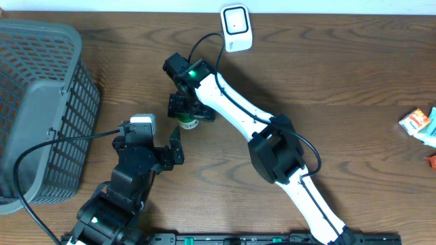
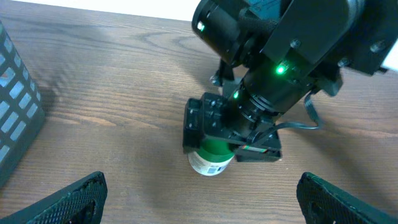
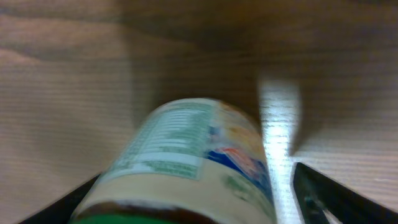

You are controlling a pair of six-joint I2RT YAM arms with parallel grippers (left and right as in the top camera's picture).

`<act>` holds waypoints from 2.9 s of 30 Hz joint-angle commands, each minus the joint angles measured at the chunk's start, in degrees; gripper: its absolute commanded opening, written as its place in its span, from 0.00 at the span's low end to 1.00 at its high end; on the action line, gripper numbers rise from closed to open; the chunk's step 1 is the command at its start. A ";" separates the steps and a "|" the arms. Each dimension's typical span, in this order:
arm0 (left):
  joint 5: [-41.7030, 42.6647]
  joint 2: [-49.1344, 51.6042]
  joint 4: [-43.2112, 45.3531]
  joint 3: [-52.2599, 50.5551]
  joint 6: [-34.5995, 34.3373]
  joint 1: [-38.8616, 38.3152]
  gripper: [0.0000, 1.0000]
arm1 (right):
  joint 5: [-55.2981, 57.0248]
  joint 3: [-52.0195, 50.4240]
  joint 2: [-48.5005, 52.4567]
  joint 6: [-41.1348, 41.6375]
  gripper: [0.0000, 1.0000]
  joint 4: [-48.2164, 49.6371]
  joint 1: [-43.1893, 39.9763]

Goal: Scan the item barcode
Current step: 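Grasp the green-capped jar with the right gripper and lift, then hold the jar in front of the scanner, then set the jar down below the scanner and withdraw right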

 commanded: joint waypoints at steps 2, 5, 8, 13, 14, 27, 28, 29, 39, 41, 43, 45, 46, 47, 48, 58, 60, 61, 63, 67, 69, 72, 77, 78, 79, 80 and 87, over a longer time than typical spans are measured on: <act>-0.76 -0.04 0.20 0.13 0.74 0.17 0.98 | 1.18 0.92 1.25 -0.22 0.70 0.26 1.14; -0.76 -0.04 0.20 0.13 0.74 0.17 0.98 | 1.22 0.92 1.25 -0.24 0.58 -0.24 0.94; -0.76 -0.04 0.20 0.13 0.74 0.17 0.98 | 1.22 0.92 1.20 -0.66 0.49 -1.88 0.13; -0.76 -0.04 0.20 0.13 0.74 0.17 0.98 | 1.36 0.92 1.20 -1.64 0.37 -6.58 -1.62; -0.76 -0.04 0.20 0.13 0.74 0.17 0.98 | 1.68 0.92 1.20 -1.95 0.37 -7.98 -2.08; -0.76 -0.04 0.20 0.13 0.74 0.17 0.98 | 5.68 0.92 1.07 -10.12 0.34 -18.73 -12.66; -0.76 -0.04 0.20 0.13 0.74 0.17 0.98 | 7.37 0.92 1.07 -10.12 0.35 -19.82 -13.62; -0.76 -0.04 0.20 0.13 0.74 0.17 0.98 | 8.87 0.92 1.07 -10.12 0.35 -20.74 -14.32; -0.76 -0.04 0.20 0.13 0.74 0.17 0.98 | 19.74 0.92 1.07 -10.82 0.36 -26.29 -21.05; -0.76 -0.04 0.20 0.13 0.74 0.17 0.98 | 19.34 0.92 1.07 -11.96 0.36 -24.39 -21.68; -0.76 -0.04 0.20 0.13 0.74 0.17 0.98 | 18.43 0.90 1.07 -13.88 0.36 -22.03 -21.73; -0.76 -0.04 0.20 0.13 0.74 0.17 0.98 | 17.59 0.90 1.07 -14.82 0.36 -20.68 -21.46; -0.76 -0.04 0.20 0.13 0.74 0.17 0.98 | 17.53 0.90 1.07 -14.80 0.37 -20.52 -21.22; -0.76 -0.04 0.20 0.13 0.74 0.17 0.98 | 17.29 0.90 1.07 -14.82 0.38 -20.50 -20.87; -0.76 -0.04 0.20 0.13 0.74 0.17 0.98 | 16.90 0.90 1.07 -14.84 0.39 -20.50 -20.57; -0.76 -0.04 0.20 0.13 0.74 0.17 0.98 | 13.55 0.90 1.07 -16.52 0.64 -19.02 -17.55; -0.76 -0.04 0.20 0.13 0.74 0.17 0.98 | 13.44 0.90 1.07 -16.48 0.64 -19.02 -17.05; -0.76 -0.04 0.20 0.13 0.74 0.17 0.98 | 13.29 0.90 1.07 -16.48 0.66 -19.02 -16.81; -0.76 -0.04 0.20 0.13 0.74 0.17 0.98 | 12.66 0.90 1.07 -16.50 0.79 -19.02 -16.31; -0.76 -0.04 0.20 0.13 0.74 0.17 0.98 | 12.41 0.92 0.63 -16.50 0.99 -19.30 -15.65; -0.76 -0.04 0.20 0.13 0.74 0.17 0.98 | 11.61 0.92 -0.02 -16.50 0.99 -19.87 -15.65; -0.76 -0.04 0.20 0.13 0.74 0.17 0.98 | 10.08 0.92 -2.27 -16.55 0.99 -20.31 -15.72; -0.76 -0.04 0.20 0.13 0.74 0.17 0.98 | 9.99 0.92 -9.64 -16.55 0.99 -21.16 -15.96; -0.76 -0.04 0.20 0.13 0.74 0.17 0.98 | 9.92 0.92 -11.67 -16.55 0.99 -21.40 -15.96; -0.76 -0.04 0.20 0.13 0.74 0.17 0.98 | 9.92 0.92 -13.99 -16.55 0.99 -21.94 -16.02; -0.76 -0.04 0.20 0.13 0.74 0.17 0.98 | 9.94 0.92 -15.69 -16.55 0.99 -22.45 -16.06; -0.76 -0.04 0.20 0.13 0.74 0.17 0.98 | 12.11 0.90 -31.82 -17.84 0.99 -28.98 -17.40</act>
